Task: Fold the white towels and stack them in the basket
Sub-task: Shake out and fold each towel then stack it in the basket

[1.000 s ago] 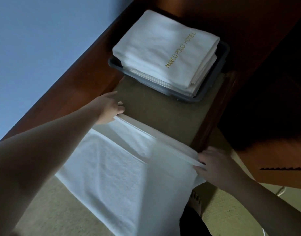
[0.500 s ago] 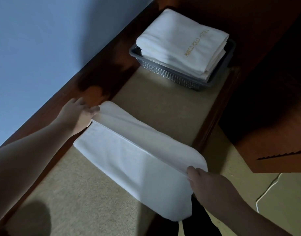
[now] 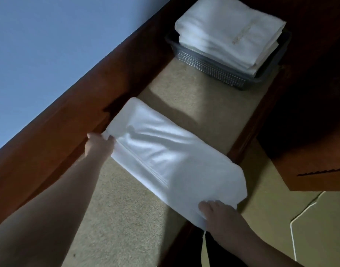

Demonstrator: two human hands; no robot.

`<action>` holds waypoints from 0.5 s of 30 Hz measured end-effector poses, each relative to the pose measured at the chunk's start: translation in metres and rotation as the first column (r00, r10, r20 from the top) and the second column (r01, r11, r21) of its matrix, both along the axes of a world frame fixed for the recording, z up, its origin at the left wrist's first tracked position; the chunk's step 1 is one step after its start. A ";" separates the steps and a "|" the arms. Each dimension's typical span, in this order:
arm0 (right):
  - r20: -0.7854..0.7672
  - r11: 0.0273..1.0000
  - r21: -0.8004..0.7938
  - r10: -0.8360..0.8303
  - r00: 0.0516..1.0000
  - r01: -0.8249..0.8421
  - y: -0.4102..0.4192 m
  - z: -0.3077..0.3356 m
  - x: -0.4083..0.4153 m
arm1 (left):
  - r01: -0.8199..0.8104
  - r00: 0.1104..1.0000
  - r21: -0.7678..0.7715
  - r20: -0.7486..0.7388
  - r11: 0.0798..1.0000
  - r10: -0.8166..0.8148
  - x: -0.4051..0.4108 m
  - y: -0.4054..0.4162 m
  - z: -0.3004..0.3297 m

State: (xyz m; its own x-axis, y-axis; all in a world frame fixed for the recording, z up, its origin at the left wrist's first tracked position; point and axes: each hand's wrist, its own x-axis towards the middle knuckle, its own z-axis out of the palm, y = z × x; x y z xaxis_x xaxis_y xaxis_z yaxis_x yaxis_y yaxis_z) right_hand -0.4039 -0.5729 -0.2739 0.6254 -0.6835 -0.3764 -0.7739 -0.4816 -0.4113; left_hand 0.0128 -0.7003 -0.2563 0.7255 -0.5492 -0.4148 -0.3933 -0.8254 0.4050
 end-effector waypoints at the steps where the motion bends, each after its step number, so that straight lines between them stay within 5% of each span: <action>1: 0.011 1.000 0.002 -0.029 1.000 0.029 0.001 -0.002 0.001 | -0.190 0.961 -0.055 -0.215 0.980 0.174 -0.002 -0.005 -0.007; 3: -0.013 0.998 -0.052 -0.043 0.999 0.042 0.006 -0.005 0.000 | -0.506 0.749 -0.132 -0.556 0.852 0.359 -0.009 -0.009 -0.012; 6: -0.033 0.990 -0.077 -0.125 0.992 0.122 0.019 -0.017 -0.010 | -0.716 0.526 -0.142 -0.753 0.684 0.394 -0.010 -0.014 -0.015; 10: -0.146 0.977 -0.091 -0.206 0.968 0.194 0.027 -0.023 -0.018 | -0.677 0.542 -0.122 -0.750 0.726 0.379 0.002 -0.020 -0.029; 15: -0.017 0.975 -0.088 -0.208 0.978 0.205 0.032 -0.008 -0.025 | -0.759 0.610 -0.345 -0.672 0.552 0.420 -0.010 -0.020 -0.003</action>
